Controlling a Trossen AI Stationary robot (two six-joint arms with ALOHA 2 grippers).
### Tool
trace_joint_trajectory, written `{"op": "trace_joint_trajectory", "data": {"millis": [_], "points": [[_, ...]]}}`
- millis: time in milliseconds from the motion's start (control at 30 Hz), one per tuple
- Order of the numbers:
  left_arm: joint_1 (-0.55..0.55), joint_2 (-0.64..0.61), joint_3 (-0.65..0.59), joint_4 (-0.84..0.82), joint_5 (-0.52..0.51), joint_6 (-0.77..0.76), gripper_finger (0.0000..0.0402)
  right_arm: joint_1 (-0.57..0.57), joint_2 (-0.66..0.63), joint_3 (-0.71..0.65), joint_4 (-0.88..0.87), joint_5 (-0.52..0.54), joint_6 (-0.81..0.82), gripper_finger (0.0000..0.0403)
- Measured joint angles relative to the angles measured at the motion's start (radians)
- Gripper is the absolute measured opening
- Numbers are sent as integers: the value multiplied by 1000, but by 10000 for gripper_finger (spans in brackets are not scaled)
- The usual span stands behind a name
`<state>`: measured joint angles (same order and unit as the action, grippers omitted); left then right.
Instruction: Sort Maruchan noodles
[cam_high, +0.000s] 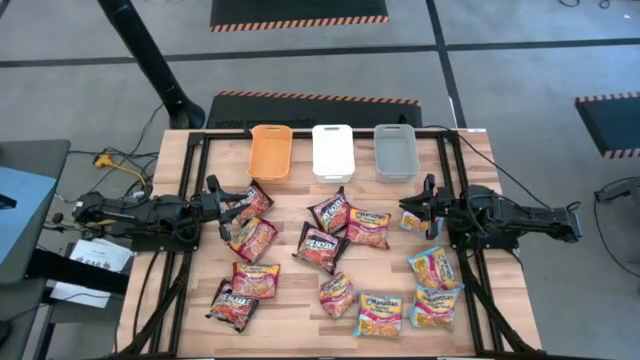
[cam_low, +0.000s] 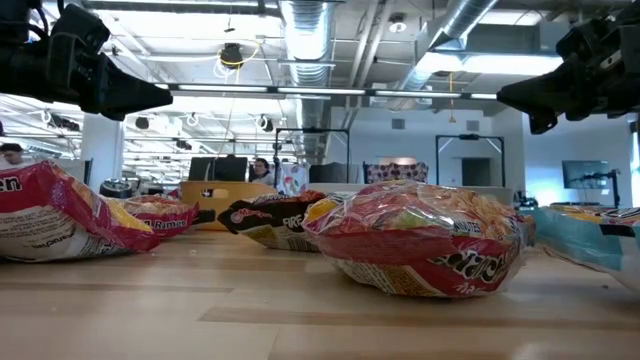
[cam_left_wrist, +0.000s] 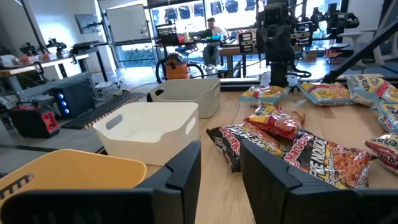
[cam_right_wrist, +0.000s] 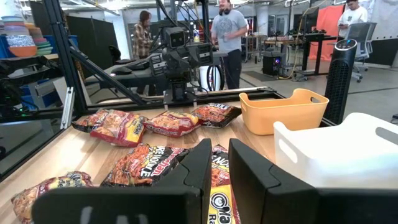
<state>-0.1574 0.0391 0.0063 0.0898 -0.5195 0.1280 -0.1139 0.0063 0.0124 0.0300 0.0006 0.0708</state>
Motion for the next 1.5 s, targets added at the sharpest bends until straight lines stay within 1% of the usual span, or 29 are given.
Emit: {"op": "trace_joint_trajectory", "data": {"millis": [600, 833, 1133, 1333, 1500], "points": [[0, 0, 0, 0, 0, 0, 102, 0, 0, 0, 5, 0, 1, 82], [0, 0, 0, 0, 0, 0, 103, 3, 0, 0, 3, -1, 106, 82], [0, 0, 0, 0, 0, 0, 103, 3, 0, 0, 5, -1, 90, 82], [0, 0, 0, 0, 0, 0, 103, 2, 0, 0, 6, -1, 191, 82], [0, 0, 0, 0, 0, 0, 102, 2, 0, 0, 8, -1, 199, 82]]}}
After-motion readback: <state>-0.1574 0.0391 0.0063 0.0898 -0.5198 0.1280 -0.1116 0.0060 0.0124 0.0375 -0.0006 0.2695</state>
